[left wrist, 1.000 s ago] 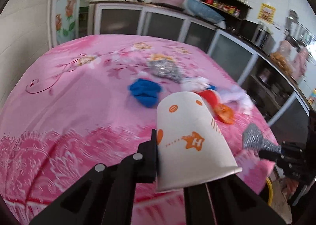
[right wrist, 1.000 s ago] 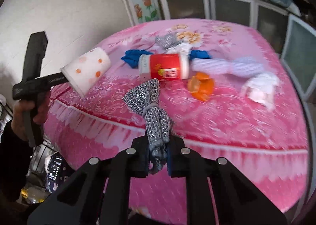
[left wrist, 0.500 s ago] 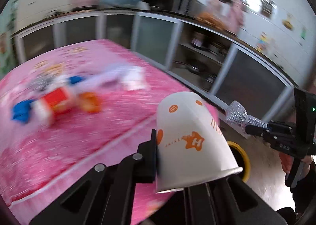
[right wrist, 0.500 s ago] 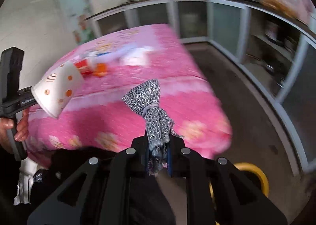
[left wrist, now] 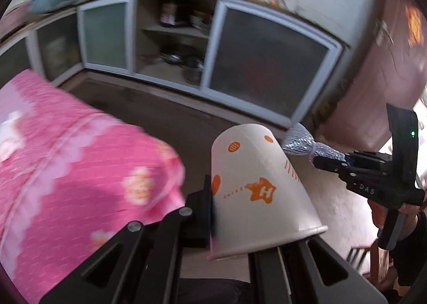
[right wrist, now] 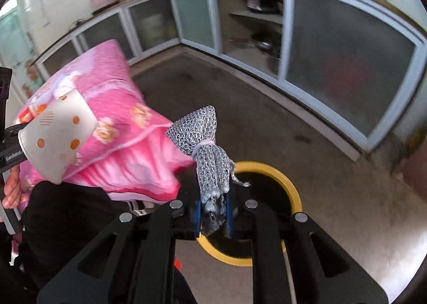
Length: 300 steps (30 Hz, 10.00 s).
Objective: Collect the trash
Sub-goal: 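Carry the cup and foil to the yellow bin and release both, then move both tools back over the pink table, then grasp the red-white paper cup with the left tool while the right tool grasps white tissue, then carry the red cup and tissue to the yellow bin and release both, then move both tools back over the pink table, then grasp the blue cloth with the left tool while the right tool grasps the white mesh net, then lift the blue cloth and white mesh net off the table with both tools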
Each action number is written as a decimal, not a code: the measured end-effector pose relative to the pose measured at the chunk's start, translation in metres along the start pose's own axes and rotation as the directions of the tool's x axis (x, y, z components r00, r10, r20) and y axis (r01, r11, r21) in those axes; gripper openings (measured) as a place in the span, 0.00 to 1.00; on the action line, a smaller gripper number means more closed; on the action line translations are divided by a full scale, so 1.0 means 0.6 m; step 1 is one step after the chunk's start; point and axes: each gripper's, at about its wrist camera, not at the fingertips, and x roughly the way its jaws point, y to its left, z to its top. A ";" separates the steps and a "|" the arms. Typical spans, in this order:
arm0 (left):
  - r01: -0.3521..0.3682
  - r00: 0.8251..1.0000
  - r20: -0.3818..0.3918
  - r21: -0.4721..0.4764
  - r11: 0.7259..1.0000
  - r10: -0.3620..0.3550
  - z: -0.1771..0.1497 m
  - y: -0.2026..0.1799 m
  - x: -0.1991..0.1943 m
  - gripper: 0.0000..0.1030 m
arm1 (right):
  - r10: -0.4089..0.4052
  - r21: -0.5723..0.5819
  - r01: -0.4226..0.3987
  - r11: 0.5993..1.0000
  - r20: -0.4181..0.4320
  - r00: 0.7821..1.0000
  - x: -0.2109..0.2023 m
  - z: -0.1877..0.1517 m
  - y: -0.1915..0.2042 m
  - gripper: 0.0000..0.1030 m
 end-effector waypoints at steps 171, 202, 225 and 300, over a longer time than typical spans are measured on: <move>0.117 0.991 0.070 -0.024 0.993 -0.115 -0.009 0.002 -0.093 0.03 | 0.005 -0.033 -0.004 0.999 0.038 0.999 -0.070 0.005 0.000 0.03; 0.216 0.931 -0.310 0.038 0.976 -0.194 0.016 -0.162 0.268 0.15 | 0.013 0.151 0.043 0.988 -0.353 0.935 0.165 -0.128 -0.134 0.05; 0.124 0.992 0.039 -0.109 0.986 -0.120 -0.011 0.040 -0.074 0.66 | 0.043 0.065 -0.044 0.997 0.010 0.999 0.003 -0.015 -0.086 0.48; -0.590 0.741 -0.169 -0.627 0.510 0.649 -0.237 0.727 -0.438 0.16 | 0.434 -0.666 -0.475 0.575 -0.244 0.867 0.221 0.288 0.783 0.11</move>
